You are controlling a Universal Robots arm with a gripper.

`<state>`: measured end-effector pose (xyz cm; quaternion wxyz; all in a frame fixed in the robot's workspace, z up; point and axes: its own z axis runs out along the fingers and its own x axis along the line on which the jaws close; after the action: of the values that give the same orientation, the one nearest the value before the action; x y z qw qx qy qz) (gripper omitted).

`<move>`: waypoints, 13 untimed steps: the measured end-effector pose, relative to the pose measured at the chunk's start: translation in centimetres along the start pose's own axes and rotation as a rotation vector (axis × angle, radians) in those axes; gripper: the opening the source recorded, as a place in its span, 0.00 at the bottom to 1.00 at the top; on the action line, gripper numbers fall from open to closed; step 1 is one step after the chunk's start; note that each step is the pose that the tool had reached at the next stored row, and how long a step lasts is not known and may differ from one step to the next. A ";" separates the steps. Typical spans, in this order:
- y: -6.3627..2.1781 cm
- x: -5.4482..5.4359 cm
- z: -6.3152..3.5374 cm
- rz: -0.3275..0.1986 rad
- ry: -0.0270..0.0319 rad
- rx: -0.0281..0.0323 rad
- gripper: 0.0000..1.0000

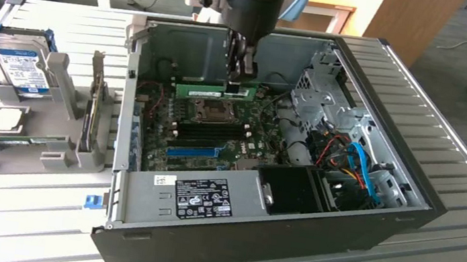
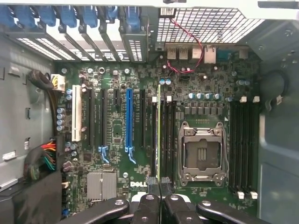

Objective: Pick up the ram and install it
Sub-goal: 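Insert the ram into the slot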

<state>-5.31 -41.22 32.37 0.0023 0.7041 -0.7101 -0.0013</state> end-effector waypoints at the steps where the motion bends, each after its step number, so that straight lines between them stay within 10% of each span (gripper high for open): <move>1: 0.00 0.0 0.16 0.000 0.0000 0.0000 0.12; 13: -0.01 0.0 2.01 0.000 -0.0001 0.0001 0.12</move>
<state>-5.31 -41.22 30.37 0.0023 0.7041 -0.7101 -0.0013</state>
